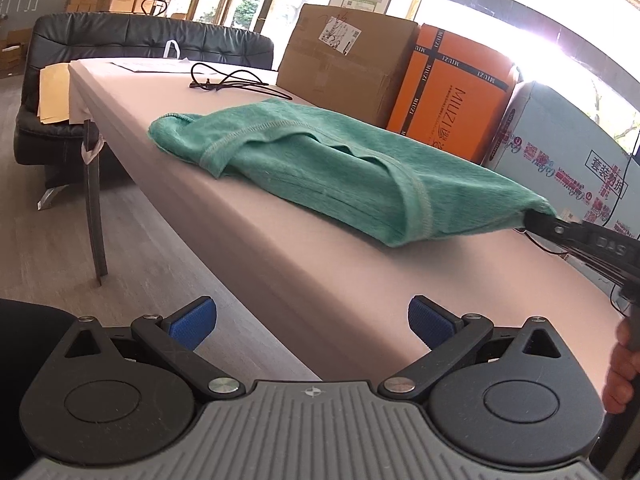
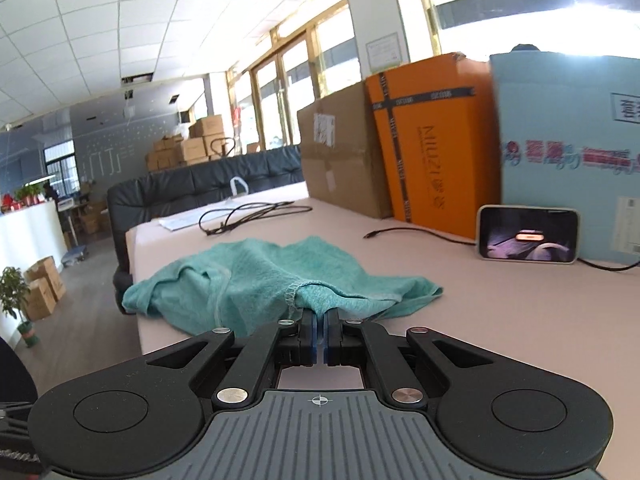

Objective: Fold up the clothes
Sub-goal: 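Grasp the green t-shirt with the right gripper and lift it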

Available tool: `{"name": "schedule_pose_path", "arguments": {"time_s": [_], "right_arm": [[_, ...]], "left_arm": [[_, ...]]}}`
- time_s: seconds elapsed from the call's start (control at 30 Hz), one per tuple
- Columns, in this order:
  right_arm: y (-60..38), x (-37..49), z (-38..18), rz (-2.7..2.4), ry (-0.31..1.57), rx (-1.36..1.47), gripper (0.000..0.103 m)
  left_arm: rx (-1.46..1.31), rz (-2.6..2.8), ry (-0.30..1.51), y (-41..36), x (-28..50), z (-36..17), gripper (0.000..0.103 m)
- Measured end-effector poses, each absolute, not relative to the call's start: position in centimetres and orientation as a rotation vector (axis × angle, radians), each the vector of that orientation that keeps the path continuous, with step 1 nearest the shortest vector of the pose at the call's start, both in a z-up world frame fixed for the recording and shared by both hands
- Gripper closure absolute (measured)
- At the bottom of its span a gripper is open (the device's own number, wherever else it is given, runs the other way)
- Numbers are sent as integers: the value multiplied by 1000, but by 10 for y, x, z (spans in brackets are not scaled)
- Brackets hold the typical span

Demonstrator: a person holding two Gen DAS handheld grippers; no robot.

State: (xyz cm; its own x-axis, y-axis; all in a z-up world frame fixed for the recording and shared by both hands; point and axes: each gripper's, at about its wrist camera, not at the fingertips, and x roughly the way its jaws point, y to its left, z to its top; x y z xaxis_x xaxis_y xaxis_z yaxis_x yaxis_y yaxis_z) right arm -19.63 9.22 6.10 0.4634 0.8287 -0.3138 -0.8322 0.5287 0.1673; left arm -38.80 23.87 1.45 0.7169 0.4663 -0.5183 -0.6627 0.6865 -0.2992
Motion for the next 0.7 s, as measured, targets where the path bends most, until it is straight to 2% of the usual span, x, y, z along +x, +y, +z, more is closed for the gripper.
{"name": "schedule_pose_path", "arguments": {"time_s": [0.37,0.7], "right_arm": [[-71,-187,92,784,301,237,99],[-208,-189,120,458,125,375,99]], "left_arm": [[-457,635,413,217,-377,26,0],[-370,478,397,164,-343,45,0]]}}
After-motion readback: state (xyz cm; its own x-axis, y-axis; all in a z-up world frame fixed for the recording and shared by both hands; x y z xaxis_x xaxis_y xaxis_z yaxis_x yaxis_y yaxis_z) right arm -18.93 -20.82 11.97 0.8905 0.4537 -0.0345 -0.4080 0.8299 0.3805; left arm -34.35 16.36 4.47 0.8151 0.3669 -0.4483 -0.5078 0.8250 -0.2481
